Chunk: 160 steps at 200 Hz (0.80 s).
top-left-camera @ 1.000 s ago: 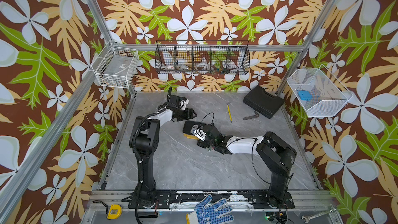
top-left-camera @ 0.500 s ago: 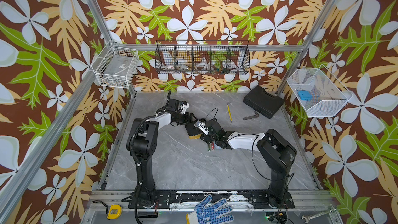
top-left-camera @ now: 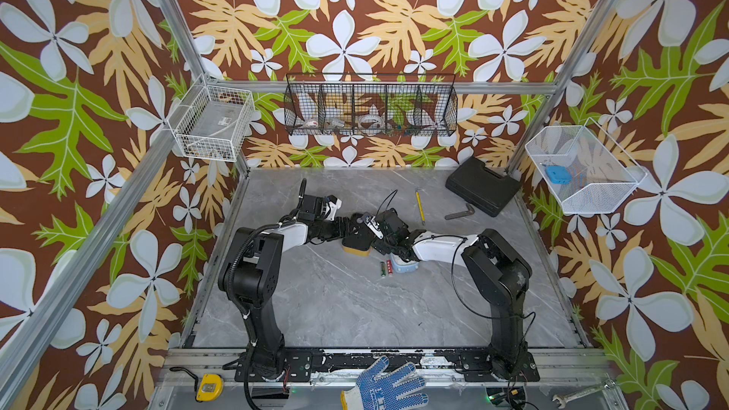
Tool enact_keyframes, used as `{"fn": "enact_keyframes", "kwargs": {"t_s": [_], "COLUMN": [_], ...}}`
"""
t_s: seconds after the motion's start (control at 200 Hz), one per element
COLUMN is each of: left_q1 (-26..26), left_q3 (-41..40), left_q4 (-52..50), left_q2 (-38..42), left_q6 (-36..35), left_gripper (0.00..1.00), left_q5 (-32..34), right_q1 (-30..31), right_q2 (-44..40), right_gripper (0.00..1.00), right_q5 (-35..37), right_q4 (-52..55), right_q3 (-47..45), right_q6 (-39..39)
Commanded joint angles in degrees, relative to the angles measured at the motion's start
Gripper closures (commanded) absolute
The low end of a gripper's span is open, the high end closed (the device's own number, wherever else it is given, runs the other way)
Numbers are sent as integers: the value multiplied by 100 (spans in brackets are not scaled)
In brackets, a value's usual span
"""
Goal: Insert the battery into the alarm
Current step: Adjust the alarm at the center of the board.
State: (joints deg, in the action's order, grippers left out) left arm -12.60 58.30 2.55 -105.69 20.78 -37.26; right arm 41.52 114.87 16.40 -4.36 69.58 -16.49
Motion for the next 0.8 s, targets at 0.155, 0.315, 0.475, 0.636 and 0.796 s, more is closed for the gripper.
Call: {"fn": "enact_keyframes", "kwargs": {"t_s": [0.155, 0.315, 0.475, 0.636, 0.796], "left_q1": [-76, -159, -214, -215, -196], "left_q3": [-696, -1008, -1313, -1556, -1470], "left_q4": [530, 633, 667, 708, 496], "left_q2": [399, 579, 776, 1148, 1546], "left_q6": [452, 561, 646, 769, 824], "left_gripper": [30, 30, 30, 30, 30], "left_q5": [-540, -572, -564, -248, 297], "right_q1": [-21, -37, -115, -279, -446], "right_q2": [251, 340, 404, 312, 62], "right_gripper": [12, 12, 13, 13, 14], "right_q5": [-730, -825, -835, -844, -799], "right_q4": [-10, 153, 328, 497, 799], "right_q3": [384, 530, 660, 739, 690], "right_q6": [102, 18, -91, -109, -53]}}
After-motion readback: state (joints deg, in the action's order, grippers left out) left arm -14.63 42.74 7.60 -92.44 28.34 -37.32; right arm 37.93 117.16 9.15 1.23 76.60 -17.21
